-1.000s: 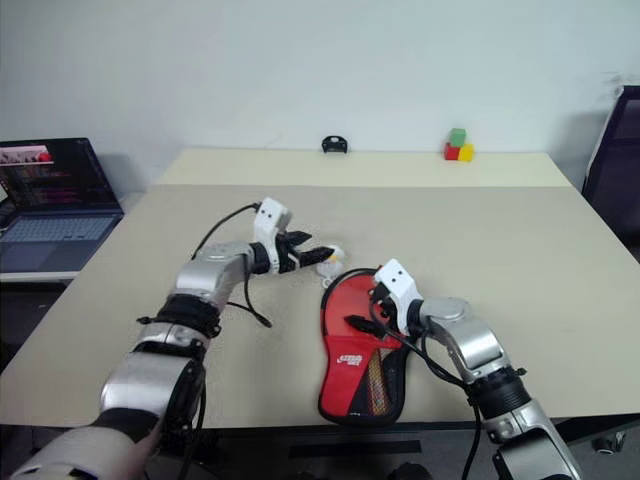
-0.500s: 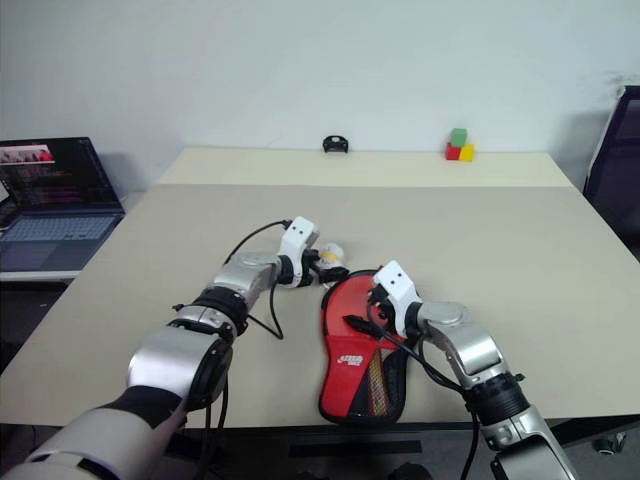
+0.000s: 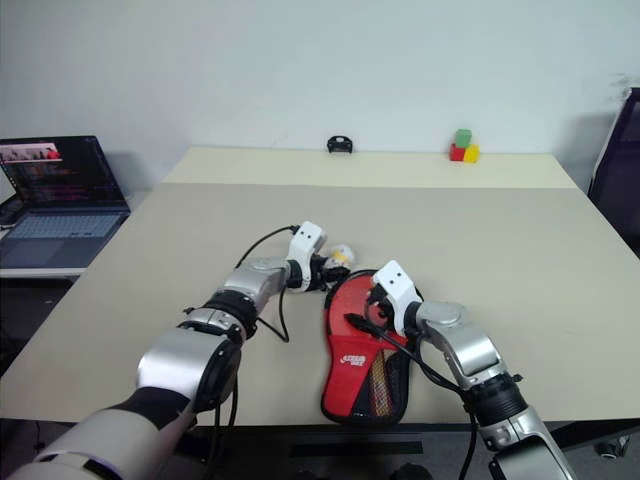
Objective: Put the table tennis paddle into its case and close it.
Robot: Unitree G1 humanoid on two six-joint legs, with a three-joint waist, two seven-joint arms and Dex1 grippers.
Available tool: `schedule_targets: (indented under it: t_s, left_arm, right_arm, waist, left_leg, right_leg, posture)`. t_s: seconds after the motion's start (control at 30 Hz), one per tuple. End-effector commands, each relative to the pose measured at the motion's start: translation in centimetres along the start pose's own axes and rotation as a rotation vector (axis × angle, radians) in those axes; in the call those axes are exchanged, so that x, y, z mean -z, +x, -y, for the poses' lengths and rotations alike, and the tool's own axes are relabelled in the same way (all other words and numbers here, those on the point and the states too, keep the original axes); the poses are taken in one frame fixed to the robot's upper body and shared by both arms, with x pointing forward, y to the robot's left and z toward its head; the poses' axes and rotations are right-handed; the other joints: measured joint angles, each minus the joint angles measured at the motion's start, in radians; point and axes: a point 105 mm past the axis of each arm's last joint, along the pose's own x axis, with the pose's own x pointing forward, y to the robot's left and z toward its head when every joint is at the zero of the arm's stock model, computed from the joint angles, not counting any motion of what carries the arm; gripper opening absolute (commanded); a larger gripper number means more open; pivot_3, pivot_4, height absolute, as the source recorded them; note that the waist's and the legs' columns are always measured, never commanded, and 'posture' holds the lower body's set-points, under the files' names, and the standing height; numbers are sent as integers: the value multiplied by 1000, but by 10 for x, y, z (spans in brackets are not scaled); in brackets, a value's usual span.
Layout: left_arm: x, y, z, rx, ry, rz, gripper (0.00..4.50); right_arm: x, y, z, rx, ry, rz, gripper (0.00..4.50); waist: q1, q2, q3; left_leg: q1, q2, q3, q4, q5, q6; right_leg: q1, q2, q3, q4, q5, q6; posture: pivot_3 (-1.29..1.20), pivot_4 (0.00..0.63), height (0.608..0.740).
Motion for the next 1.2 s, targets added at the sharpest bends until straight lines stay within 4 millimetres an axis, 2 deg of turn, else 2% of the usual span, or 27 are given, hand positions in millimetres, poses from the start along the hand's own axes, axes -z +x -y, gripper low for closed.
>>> schedule_targets:
  t_s: [0.03, 0.1, 0.13, 0.2, 0.37, 0.63, 0.87, 1.07, 1.2]
  left_arm:
    - [-4, 0, 0, -3, 11, 11, 637]
    - [-3, 0, -1, -5, 17, 7, 199]
    - [-3, -1, -1, -7, 22, 8, 179]
    - [-6, -1, -2, -14, 28, 18, 179]
    - [-28, -1, -5, -50, 73, 71, 179]
    - [-56, 7, 7, -80, 146, 125, 179]
    - [-66, 22, 28, -72, 208, 146, 179]
    - [-67, 28, 34, -113, 275, 135, 179]
    - [-71, 33, 43, -118, 382, 129, 179]
  right_arm:
    - [22, -3, 1, 18, -32, -93, 4500]
    - [30, -4, 1, 16, -45, -127, 4500]
    - [34, -5, 0, 13, -50, -143, 4500]
    - [39, -7, -3, 3, -54, -163, 4500]
    - [50, -9, -8, -14, -40, -194, 4500]
    - [64, -8, -12, -19, 3, -228, 4500]
    - [77, -10, -16, 7, 58, -253, 4500]
    - [84, -11, -29, -1, 100, -264, 4500]
    - [88, -11, -38, 4, 130, -265, 4500]
  waist:
    - [0, 0, -1]
    - [0, 0, -1]
    - [0, 0, -2]
    - [0, -1, -2]
    - [0, -1, -4]
    - [0, -2, -5]
    - [0, -2, -13]
    - [0, -1, -19]
    - [0, -2, -22]
  left_leg:
    - [0, 0, 0, 0, 0, 0]
    - [1, 0, 0, 0, 0, 0]
    - [1, 0, 0, 0, 0, 0]
    - [1, 0, 0, 0, 0, 0]
    - [1, 0, 0, 0, 0, 0]
    - [1, 0, 0, 1, 0, 0]
    - [2, 0, 0, 1, 0, 0]
    - [5, 0, 0, 0, 0, 0]
    - [7, 0, 0, 0, 0, 0]
  right_leg:
    - [0, 0, 0, 0, 0, 0]
    - [0, 0, 0, 0, 0, 0]
    - [1, 0, 0, 0, 0, 0]
    - [1, 0, 0, 0, 0, 0]
    - [1, 0, 0, 0, 0, 0]
    - [2, 0, 0, 1, 0, 0]
    - [2, 0, 0, 0, 0, 0]
    - [4, 1, 0, 1, 0, 0]
    - [7, 1, 0, 0, 0, 1]
  posture:
    - [0, 150, 740]
    - [0, 150, 740]
    - [0, 150, 740]
    - [0, 150, 740]
    - [0, 150, 740]
    - [0, 150, 740]
    - [0, 150, 740]
    - [0, 150, 740]
    - [0, 150, 740]
